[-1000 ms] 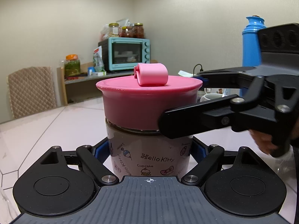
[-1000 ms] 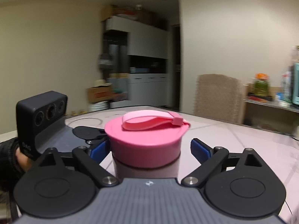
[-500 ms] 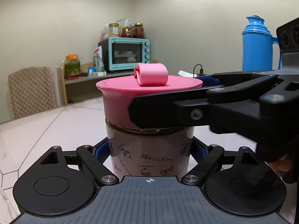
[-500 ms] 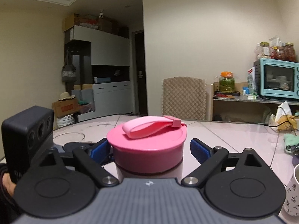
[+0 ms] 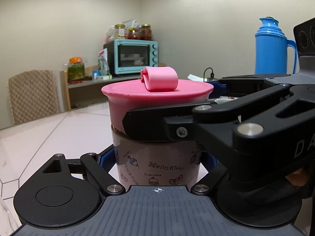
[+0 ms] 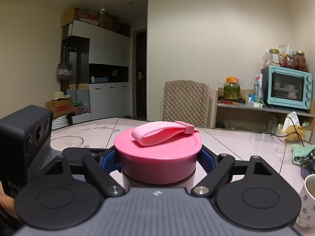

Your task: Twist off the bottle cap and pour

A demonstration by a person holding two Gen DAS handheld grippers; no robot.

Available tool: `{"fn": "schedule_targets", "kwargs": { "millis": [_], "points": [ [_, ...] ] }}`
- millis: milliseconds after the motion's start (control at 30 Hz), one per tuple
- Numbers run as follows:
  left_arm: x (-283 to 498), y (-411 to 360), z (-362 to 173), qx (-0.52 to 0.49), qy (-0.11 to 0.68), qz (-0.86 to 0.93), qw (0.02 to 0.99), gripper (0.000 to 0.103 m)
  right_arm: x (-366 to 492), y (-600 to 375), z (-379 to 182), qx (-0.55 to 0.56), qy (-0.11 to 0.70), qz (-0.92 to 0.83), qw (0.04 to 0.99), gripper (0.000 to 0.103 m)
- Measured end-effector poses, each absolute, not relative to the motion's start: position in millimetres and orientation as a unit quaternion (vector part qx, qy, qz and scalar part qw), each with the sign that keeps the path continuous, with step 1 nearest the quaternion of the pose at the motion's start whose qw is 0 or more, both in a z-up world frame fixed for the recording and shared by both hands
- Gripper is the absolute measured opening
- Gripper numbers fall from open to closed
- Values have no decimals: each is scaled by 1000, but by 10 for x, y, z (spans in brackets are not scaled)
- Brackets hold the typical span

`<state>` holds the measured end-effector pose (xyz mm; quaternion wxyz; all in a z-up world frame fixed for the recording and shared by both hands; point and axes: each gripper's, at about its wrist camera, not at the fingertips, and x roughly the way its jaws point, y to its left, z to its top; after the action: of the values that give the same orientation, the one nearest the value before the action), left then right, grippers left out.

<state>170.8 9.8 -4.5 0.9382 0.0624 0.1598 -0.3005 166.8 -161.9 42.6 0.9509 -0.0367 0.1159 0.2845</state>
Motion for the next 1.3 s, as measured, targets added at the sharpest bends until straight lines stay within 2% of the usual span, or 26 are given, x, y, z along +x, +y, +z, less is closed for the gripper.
{"fn": "schedule_targets", "kwargs": {
  "millis": [433,900,1300],
  "points": [
    [1723,102,-44,62,160,-301,938,90,2065,-2020,498,-46,122,453,882,85],
    [1723,89,-33,62,160,-300,938,90,1566,-1866,485,-14,105,318,942,90],
    [1714,85,-26,62,160,-301,938,90,1620,-1572,490,-8,118,268,956,91]
  ]
}}
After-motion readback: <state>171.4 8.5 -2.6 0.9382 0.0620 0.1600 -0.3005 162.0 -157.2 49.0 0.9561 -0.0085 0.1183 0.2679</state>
